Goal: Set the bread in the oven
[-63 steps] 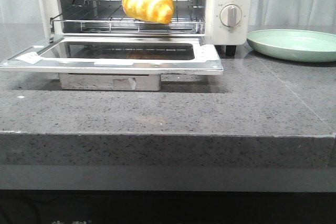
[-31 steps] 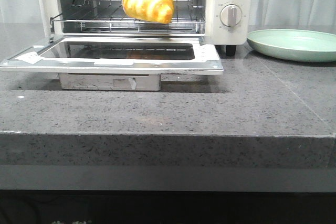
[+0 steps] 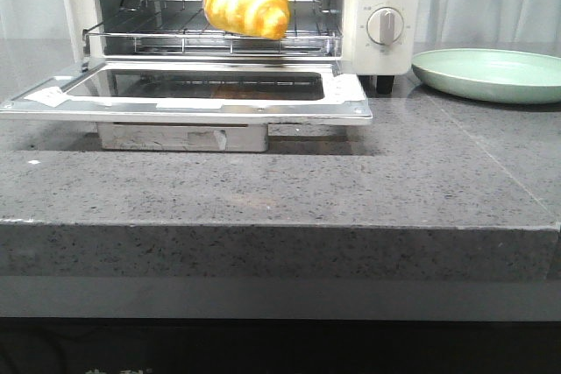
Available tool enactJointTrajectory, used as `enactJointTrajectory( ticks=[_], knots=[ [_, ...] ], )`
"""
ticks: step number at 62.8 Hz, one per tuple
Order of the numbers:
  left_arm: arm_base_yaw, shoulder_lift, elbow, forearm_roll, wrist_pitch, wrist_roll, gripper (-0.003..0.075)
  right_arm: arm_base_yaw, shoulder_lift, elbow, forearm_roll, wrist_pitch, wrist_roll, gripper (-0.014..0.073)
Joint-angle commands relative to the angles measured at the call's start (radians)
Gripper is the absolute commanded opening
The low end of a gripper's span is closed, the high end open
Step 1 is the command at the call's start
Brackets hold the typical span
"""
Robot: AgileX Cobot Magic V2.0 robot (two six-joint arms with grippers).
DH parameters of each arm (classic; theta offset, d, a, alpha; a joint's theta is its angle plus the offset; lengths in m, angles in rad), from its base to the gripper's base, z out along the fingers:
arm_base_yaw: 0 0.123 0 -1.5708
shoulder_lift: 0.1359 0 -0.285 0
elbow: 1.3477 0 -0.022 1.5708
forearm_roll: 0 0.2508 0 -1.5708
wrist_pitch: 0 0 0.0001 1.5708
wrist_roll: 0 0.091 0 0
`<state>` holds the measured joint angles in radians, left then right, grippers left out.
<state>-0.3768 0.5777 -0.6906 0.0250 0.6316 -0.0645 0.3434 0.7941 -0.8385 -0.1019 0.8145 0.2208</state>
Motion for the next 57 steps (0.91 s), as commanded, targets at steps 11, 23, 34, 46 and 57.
enactJointTrajectory(
  ticks=[11,23,34,46,57],
  knots=[
    [0.165,-0.248,0.233,-0.010,-0.367,-0.008,-0.0018,-0.008,-0.010,-0.025,-0.010,-0.052,-0.001,-0.0118],
    [0.253,-0.410,0.474,-0.073,-0.581,-0.008,-0.0018,-0.008,-0.010,-0.025,-0.010,-0.052,-0.001,-0.0118],
    [0.299,-0.526,0.604,-0.094,-0.604,-0.008,-0.0018,-0.008,-0.010,-0.025,-0.010,-0.052,-0.001,-0.0118],
    [0.312,-0.606,0.727,-0.094,-0.712,-0.008,-0.0018,-0.008,-0.010,-0.025,-0.010,-0.053,-0.001,-0.0118],
    [0.312,-0.606,0.721,-0.094,-0.632,-0.008,-0.0018,-0.008,-0.010,-0.025,-0.010,-0.050,-0.001,-0.0118]
  ],
)
